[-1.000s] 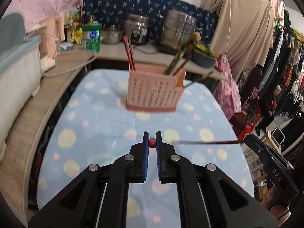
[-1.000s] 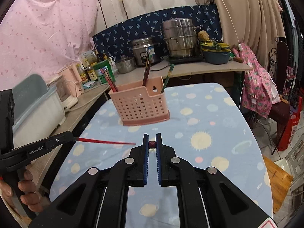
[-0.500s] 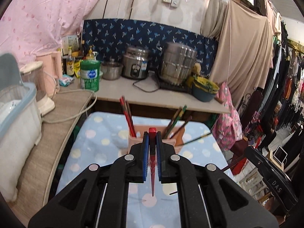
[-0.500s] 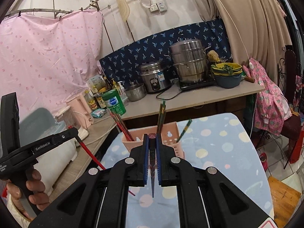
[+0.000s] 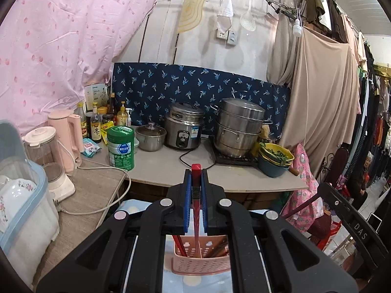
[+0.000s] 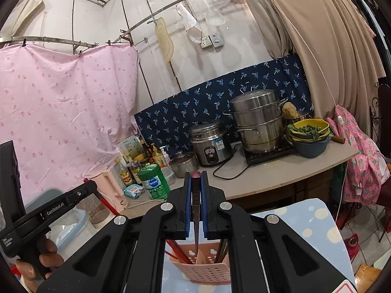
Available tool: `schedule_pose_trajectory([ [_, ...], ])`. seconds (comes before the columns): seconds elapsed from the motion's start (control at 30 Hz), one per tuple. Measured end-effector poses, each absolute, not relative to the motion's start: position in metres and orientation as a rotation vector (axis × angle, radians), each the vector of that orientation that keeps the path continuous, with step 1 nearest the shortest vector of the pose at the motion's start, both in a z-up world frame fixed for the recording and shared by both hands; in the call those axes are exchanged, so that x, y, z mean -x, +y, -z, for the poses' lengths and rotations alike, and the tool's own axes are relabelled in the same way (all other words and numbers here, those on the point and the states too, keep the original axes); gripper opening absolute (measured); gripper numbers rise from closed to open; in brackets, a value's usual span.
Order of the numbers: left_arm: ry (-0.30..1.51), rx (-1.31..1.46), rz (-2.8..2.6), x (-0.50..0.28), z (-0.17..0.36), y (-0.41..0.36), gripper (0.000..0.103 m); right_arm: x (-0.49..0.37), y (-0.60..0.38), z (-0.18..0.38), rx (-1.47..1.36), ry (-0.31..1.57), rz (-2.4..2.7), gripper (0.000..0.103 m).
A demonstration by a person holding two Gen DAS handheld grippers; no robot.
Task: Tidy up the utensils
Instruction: 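Lift both held chopsticks and carry them over the pink basket, then open both tools to drop the chopsticks into the pink basket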
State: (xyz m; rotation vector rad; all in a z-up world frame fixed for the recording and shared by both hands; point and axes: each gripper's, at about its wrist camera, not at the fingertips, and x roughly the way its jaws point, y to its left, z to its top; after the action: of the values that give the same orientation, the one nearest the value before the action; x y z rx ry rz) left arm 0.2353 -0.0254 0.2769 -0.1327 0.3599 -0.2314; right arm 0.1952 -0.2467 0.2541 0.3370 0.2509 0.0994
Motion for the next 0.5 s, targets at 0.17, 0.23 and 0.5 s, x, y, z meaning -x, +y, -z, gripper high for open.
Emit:
schedule_pose_trajectory([
  [0.17,0.386,0.122,0.224,-0.257,-0.260,-0.031,0.007,-0.224,-0.248,-0.234,-0.338,0.298,-0.087,0.007],
  [0.23,0.404,0.124,0.222,-0.264,-0.250,-0.031,0.007,-0.231,-0.247,-0.221,-0.341,0.326,-0.087,0.007],
  [0.5,0.469,0.130,0.212,-0.287,-0.209,-0.034,0.007,-0.259,-0.240,-0.172,-0.317,0.438,-0.066,0.007],
])
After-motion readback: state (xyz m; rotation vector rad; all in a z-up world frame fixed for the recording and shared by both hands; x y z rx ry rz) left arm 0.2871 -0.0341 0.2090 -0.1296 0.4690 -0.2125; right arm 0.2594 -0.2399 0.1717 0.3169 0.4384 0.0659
